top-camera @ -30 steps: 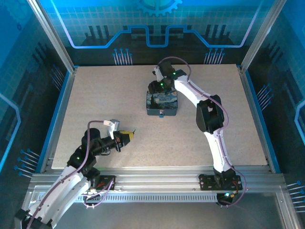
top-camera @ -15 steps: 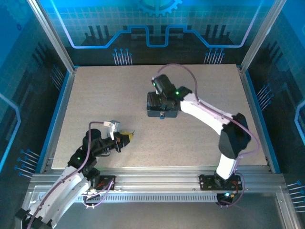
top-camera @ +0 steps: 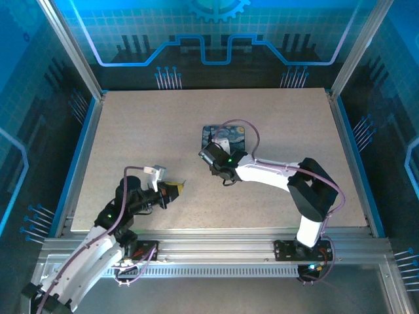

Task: Unlock the padlock with the key

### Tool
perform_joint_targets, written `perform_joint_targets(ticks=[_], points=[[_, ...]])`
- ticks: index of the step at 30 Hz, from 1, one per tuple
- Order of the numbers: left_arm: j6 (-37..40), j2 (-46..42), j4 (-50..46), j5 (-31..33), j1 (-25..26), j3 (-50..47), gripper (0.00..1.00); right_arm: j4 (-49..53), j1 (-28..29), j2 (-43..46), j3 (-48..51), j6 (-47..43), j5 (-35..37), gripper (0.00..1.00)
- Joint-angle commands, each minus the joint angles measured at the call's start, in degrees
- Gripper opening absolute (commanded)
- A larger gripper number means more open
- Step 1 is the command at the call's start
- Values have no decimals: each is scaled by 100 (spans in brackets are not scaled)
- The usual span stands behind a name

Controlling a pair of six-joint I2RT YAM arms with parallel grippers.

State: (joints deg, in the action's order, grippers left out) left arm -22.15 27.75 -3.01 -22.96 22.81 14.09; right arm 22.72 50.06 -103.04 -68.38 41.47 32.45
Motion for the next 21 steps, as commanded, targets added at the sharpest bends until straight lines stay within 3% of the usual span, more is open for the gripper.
perform_joint_targets(ticks=[1,5,12,21], points=[[-64,-139,-134,-165,-28,30,0,-420,-124,-302,10,451,-113,40],[-35,-225,-226,-160,-29,28,0,-602,-227,-525,-32,626,-138,42],[-28,-260,-227,-254,-23,45,0,-304,-230,-868,-305,920,416,48],[27,-261,-234,-314,-22,36,0,-539,-311,-1131,-435,769,526,47]])
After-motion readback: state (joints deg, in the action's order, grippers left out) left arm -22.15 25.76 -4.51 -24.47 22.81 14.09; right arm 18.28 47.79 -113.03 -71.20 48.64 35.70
